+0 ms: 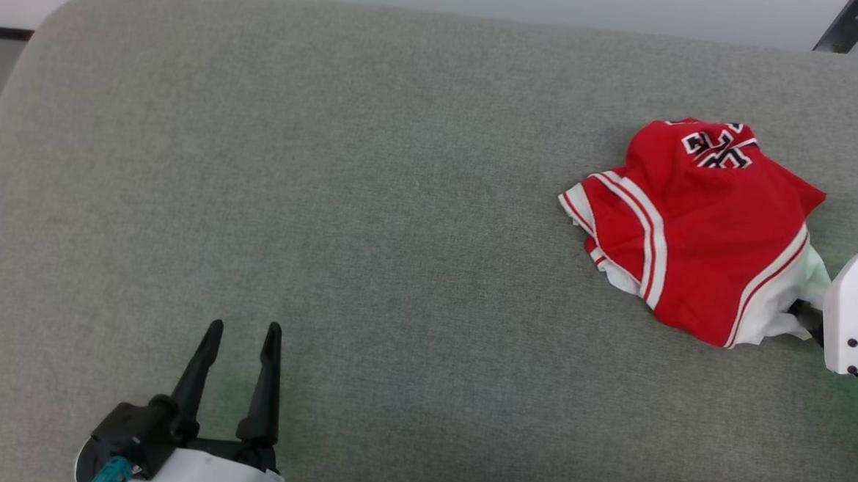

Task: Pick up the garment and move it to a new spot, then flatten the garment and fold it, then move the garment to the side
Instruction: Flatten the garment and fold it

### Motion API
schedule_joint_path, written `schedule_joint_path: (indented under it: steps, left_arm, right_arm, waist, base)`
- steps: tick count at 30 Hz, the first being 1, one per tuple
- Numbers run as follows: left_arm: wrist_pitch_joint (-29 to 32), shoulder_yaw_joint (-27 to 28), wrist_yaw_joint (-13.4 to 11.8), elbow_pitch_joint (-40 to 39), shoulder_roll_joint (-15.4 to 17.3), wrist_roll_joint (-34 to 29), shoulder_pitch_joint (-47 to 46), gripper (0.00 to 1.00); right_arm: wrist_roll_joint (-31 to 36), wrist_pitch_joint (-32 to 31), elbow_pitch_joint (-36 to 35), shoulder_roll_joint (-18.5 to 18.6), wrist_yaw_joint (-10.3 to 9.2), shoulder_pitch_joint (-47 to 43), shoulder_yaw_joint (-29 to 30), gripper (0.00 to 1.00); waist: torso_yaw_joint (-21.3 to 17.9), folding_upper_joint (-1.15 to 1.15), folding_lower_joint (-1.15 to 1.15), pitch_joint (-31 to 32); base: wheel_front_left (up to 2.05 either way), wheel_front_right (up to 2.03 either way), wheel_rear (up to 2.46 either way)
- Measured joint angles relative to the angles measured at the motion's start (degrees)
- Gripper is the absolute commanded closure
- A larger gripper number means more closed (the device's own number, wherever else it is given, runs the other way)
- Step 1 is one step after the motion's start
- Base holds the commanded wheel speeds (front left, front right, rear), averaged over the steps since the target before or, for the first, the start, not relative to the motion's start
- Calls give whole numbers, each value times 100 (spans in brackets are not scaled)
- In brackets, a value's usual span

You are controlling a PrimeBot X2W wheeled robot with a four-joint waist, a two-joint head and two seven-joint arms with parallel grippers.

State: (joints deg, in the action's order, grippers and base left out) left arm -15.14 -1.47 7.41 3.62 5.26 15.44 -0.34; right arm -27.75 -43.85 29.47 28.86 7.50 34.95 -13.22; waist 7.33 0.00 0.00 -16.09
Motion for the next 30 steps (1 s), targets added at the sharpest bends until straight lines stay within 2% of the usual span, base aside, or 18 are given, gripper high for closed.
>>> schedule_joint_path:
  steps: [2,3,4,5,10,16,20,23,27,30]
  left_arm:
    - [0,3,0,9,10,13,-10,0]
    - [0,1,0,14,10,15,-15,0]
    - [0,-1,0,21,10,19,-19,0]
    - [0,-2,0,26,10,20,-21,0]
    - [0,-43,0,58,23,42,-27,0]
    - [0,-45,1,65,77,73,-26,0]
    - [0,-93,8,56,129,86,-64,0]
    - [0,-138,8,37,181,114,-96,0]
    - [0,-166,8,35,226,132,-114,0]
    - [0,-204,8,47,247,149,-132,0]
  right_arm:
    - [1,20,29,-3,0,4,-24,0]
    - [-7,29,51,-13,0,15,-24,13]
    - [-41,57,73,-29,0,17,-10,45]
    - [-55,92,80,-37,-3,17,-13,100]
    - [-113,485,122,-169,2,16,48,100]
    - [9,1121,259,-43,2,196,614,100]
    - [244,1617,335,151,3,405,1228,100]
    - [555,2224,328,242,3,641,1857,100]
    - [1081,2758,439,204,2,678,2563,100]
    - [1327,2764,711,79,2,563,2998,100]
  waist:
    - [21,0,0,-21]
    - [22,0,0,-20]
    - [18,0,0,-15]
    - [12,0,0,-11]
    - [-48,0,0,34]
    - [-199,0,0,99]
    - [-298,0,0,99]
    - [-331,0,0,47]
    - [-350,0,0,-39]
    - [-346,0,0,-99]
  base:
    - [0,0,0]
    - [0,0,0]
    - [0,0,0]
    - [0,0,0]
    - [0,0,0]
    - [0,0,0]
    - [0,0,0]
    - [0,0,0]
    - [0,0,0]
    - [0,0,0]
